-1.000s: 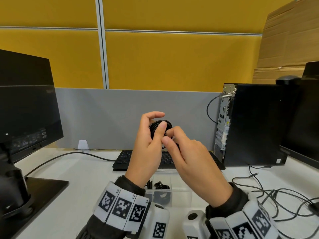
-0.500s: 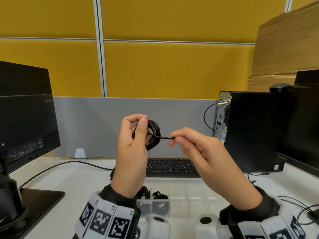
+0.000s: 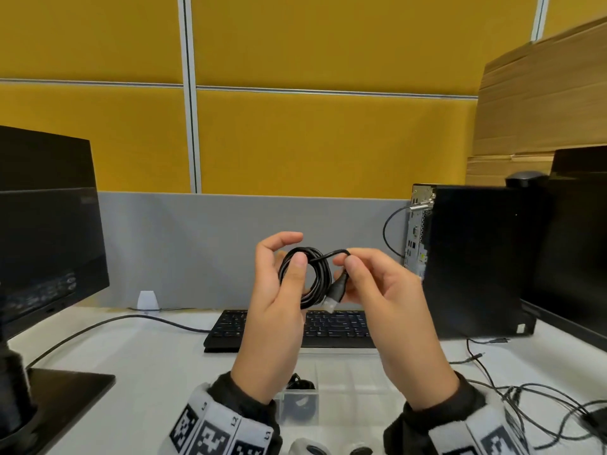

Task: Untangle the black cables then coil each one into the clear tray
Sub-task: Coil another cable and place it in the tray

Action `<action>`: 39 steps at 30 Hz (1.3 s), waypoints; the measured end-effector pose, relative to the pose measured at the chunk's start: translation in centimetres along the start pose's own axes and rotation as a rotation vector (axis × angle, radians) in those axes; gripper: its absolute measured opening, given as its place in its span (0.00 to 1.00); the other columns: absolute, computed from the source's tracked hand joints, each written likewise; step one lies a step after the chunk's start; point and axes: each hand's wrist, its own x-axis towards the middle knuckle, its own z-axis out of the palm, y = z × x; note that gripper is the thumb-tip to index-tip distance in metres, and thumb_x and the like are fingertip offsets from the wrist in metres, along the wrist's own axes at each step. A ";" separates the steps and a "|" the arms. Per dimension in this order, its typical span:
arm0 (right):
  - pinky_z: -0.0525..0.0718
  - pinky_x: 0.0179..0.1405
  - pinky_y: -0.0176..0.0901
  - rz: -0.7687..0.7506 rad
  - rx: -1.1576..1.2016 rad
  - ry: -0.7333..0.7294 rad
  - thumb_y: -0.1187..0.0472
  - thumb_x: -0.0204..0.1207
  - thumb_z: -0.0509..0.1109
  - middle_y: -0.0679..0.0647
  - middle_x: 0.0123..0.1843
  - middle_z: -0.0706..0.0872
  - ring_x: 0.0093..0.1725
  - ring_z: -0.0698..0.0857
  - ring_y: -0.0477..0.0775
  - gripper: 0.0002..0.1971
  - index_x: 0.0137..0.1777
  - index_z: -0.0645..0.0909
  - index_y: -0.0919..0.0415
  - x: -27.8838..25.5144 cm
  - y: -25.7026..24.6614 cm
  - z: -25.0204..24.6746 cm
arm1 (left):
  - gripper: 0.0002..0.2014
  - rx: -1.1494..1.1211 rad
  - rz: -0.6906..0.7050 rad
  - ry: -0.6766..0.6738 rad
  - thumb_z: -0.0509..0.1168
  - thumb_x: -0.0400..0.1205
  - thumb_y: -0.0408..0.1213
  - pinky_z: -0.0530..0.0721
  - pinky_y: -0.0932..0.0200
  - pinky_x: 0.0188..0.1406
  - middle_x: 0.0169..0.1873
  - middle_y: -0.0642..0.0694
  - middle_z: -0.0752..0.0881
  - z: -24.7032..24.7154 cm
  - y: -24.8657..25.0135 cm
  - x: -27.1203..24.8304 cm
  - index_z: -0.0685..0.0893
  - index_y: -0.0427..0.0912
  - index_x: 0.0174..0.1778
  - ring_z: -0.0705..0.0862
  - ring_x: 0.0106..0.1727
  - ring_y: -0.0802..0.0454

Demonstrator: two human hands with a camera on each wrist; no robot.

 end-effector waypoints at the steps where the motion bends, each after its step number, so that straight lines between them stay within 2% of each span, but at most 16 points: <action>1: 0.86 0.40 0.37 0.012 0.041 0.019 0.63 0.80 0.64 0.51 0.40 0.90 0.39 0.86 0.52 0.09 0.48 0.86 0.54 0.0 0.0 0.1 | 0.10 -0.022 -0.017 -0.013 0.58 0.80 0.46 0.86 0.52 0.50 0.49 0.39 0.85 0.0 -0.1 0.0 0.76 0.53 0.56 0.87 0.49 0.47; 3: 0.83 0.36 0.35 -0.023 0.051 0.043 0.64 0.79 0.65 0.53 0.39 0.89 0.37 0.84 0.48 0.08 0.47 0.86 0.53 0.1 0.0 0.1 | 0.12 -0.082 -0.041 -0.016 0.58 0.77 0.44 0.87 0.58 0.45 0.46 0.42 0.85 -0.2 -0.2 0.1 0.77 0.49 0.55 0.87 0.46 0.51; 5: 0.83 0.35 0.35 -0.072 -0.009 0.046 0.64 0.78 0.67 0.50 0.38 0.89 0.36 0.84 0.43 0.09 0.46 0.86 0.50 0.1 0.1 0.1 | 0.12 -0.122 -0.039 -0.004 0.58 0.76 0.44 0.86 0.61 0.41 0.44 0.43 0.85 -0.3 -0.2 0.2 0.77 0.48 0.54 0.87 0.44 0.54; 7: 0.85 0.37 0.36 -0.131 -0.123 0.060 0.64 0.78 0.68 0.47 0.35 0.88 0.36 0.86 0.44 0.09 0.45 0.84 0.47 0.1 0.4 0.3 | 0.10 -0.131 -0.029 0.001 0.58 0.77 0.43 0.85 0.63 0.38 0.42 0.45 0.85 -0.5 -0.2 0.3 0.77 0.48 0.53 0.86 0.42 0.55; 11: 0.86 0.41 0.36 -0.210 -0.255 0.078 0.66 0.77 0.70 0.46 0.37 0.87 0.38 0.87 0.45 0.08 0.46 0.83 0.50 0.0 0.9 0.5 | 0.08 -0.141 -0.035 -0.007 0.56 0.80 0.41 0.85 0.61 0.38 0.42 0.46 0.83 -0.7 -0.2 0.3 0.76 0.48 0.53 0.86 0.42 0.56; 15: 0.88 0.43 0.42 0.006 0.070 -0.010 0.69 0.75 0.71 0.57 0.36 0.90 0.37 0.89 0.51 0.03 0.45 0.85 0.61 0.4 0.5 -0.1 | 0.11 -0.148 -0.057 -0.039 0.58 0.76 0.44 0.85 0.63 0.41 0.37 0.51 0.84 -1.2 -0.1 0.6 0.77 0.47 0.52 0.85 0.43 0.57; 17: 0.88 0.43 0.42 0.120 0.250 -0.050 0.71 0.74 0.71 0.59 0.37 0.90 0.38 0.90 0.55 0.02 0.45 0.83 0.67 0.5 0.3 -0.5 | 0.10 -0.134 -0.089 -0.059 0.57 0.78 0.44 0.84 0.65 0.41 0.39 0.50 0.84 -1.3 -0.2 0.6 0.77 0.47 0.52 0.85 0.42 0.59; 20: 0.89 0.43 0.43 0.267 0.461 -0.094 0.73 0.71 0.70 0.62 0.39 0.90 0.39 0.89 0.56 0.03 0.45 0.81 0.69 0.5 0.1 -0.5 | 0.10 -0.109 -0.107 -0.044 0.55 0.81 0.43 0.81 0.63 0.46 0.43 0.48 0.84 -1.4 -0.3 0.7 0.77 0.49 0.54 0.84 0.45 0.59; 23: 0.89 0.44 0.43 0.370 0.609 -0.118 0.73 0.69 0.70 0.64 0.42 0.89 0.39 0.89 0.56 0.06 0.45 0.81 0.70 0.5 0.0 -0.2 | 0.12 -0.106 -0.097 -0.038 0.57 0.78 0.45 0.83 0.62 0.49 0.39 0.52 0.85 -1.4 -0.3 0.7 0.77 0.50 0.55 0.84 0.46 0.57; 25: 0.89 0.44 0.43 0.420 0.668 -0.130 0.71 0.66 0.70 0.64 0.43 0.88 0.41 0.89 0.56 0.08 0.46 0.80 0.70 0.6 0.1 -0.2 | 0.10 -0.125 -0.097 -0.041 0.55 0.81 0.43 0.84 0.62 0.48 0.38 0.52 0.85 -1.3 -0.4 0.7 0.77 0.50 0.56 0.85 0.46 0.56; 28: 0.89 0.40 0.41 0.463 0.713 -0.143 0.70 0.65 0.70 0.64 0.43 0.89 0.41 0.90 0.55 0.08 0.44 0.80 0.69 0.6 0.0 -0.4 | 0.09 -0.163 -0.111 -0.054 0.54 0.84 0.40 0.85 0.63 0.46 0.43 0.46 0.83 -1.3 -0.3 0.6 0.77 0.48 0.57 0.85 0.44 0.56; 31: 0.89 0.39 0.41 0.479 0.725 -0.154 0.71 0.65 0.69 0.64 0.43 0.88 0.40 0.90 0.55 0.08 0.45 0.79 0.69 0.7 -0.1 -0.5 | 0.11 -0.235 -0.144 -0.069 0.56 0.82 0.40 0.85 0.63 0.43 0.42 0.45 0.83 -1.4 -0.2 0.7 0.77 0.46 0.57 0.86 0.42 0.56; 34: 0.89 0.38 0.42 0.500 0.742 -0.158 0.71 0.64 0.69 0.64 0.42 0.87 0.38 0.89 0.55 0.08 0.44 0.78 0.69 0.7 -0.2 -0.5 | 0.15 -0.296 -0.190 -0.082 0.58 0.77 0.42 0.84 0.60 0.45 0.42 0.43 0.84 -1.6 -0.1 0.9 0.78 0.45 0.58 0.85 0.44 0.53; 37: 0.89 0.38 0.42 0.528 0.793 -0.162 0.71 0.65 0.69 0.63 0.41 0.88 0.39 0.90 0.55 0.05 0.41 0.79 0.67 0.6 -0.2 -0.3 | 0.16 -0.301 -0.196 -0.091 0.58 0.76 0.43 0.85 0.60 0.44 0.43 0.42 0.83 -1.5 -0.2 0.8 0.78 0.45 0.59 0.85 0.44 0.53; 39: 0.89 0.39 0.42 0.546 0.832 -0.167 0.71 0.65 0.68 0.62 0.42 0.89 0.41 0.90 0.54 0.06 0.43 0.80 0.67 0.5 -0.1 -0.3 | 0.17 -0.304 -0.195 -0.096 0.57 0.77 0.45 0.85 0.61 0.42 0.43 0.43 0.83 -1.3 -0.3 0.6 0.78 0.45 0.59 0.85 0.43 0.54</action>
